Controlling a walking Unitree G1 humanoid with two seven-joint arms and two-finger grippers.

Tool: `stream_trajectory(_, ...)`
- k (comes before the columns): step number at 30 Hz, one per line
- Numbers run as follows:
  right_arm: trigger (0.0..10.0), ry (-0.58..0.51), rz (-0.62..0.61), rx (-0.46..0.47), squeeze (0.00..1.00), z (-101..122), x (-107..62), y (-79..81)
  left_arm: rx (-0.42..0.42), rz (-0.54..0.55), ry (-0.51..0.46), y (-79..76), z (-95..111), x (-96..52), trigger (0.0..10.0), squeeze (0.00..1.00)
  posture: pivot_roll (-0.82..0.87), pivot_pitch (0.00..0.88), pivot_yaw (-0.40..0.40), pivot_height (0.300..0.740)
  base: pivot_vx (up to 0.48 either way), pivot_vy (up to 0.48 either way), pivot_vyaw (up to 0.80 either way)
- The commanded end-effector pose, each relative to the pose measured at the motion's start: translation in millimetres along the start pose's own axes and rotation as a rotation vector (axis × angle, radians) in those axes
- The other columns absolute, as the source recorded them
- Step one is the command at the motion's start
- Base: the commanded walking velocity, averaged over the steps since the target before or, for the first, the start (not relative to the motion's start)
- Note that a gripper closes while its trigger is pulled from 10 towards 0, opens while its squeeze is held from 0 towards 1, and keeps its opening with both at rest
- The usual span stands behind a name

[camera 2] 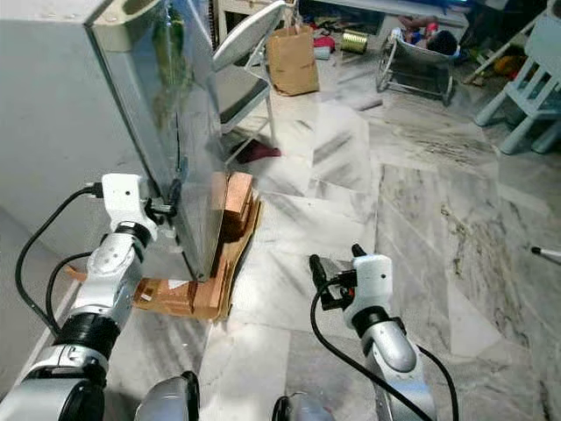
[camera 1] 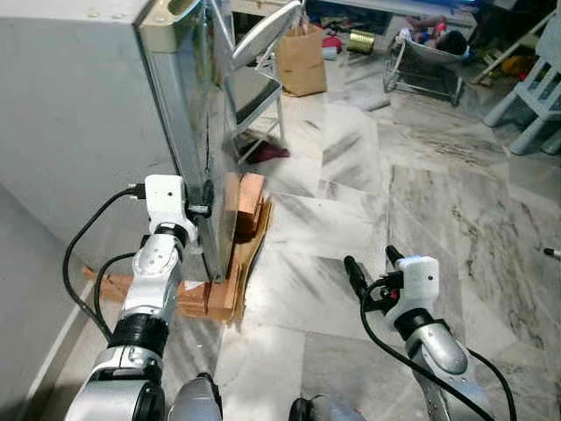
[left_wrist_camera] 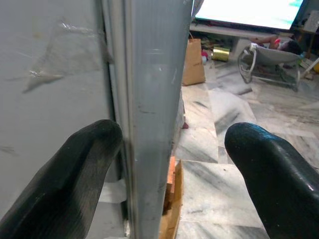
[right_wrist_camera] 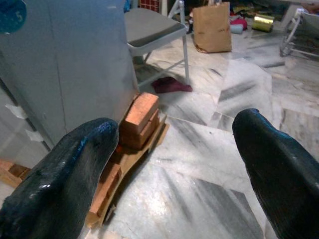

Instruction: Restocking fridge

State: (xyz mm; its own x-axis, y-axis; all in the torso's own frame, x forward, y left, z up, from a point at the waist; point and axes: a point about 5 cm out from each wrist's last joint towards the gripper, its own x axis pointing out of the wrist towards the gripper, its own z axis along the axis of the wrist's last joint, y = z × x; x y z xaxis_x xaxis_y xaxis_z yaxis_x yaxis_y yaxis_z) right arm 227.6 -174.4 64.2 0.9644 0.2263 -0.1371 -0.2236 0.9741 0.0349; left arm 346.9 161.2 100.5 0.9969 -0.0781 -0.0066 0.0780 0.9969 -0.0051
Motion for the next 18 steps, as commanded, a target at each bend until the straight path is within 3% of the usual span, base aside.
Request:
stream_trajectory(1,10.0,0.013,-0.005,0.0,0.0,1,-4.7,-5.2,-0.002,-0.002,-0.013,-1.1,4,4.6,10.0,0.0,-0.04,0.172,-0.081,0.74,0.0,0.0,0.0)
stream_trajectory(5,10.0,0.064,0.003,-0.01,0.0,-4,-9.8,-7.1,0.004,-0.013,-0.026,-1.9,10,11.6,10.0,0.0,-0.05,0.176,-0.08,0.74,0.0,0.0,0.0)
stream_trajectory(18,10.0,0.074,0.007,0.004,0.0,-4,-11.9,-4.1,0.034,-0.059,-0.044,-15.0,25,27.2,10.0,0.0,-0.05,0.175,-0.076,0.74,0.0,0.0,0.0)
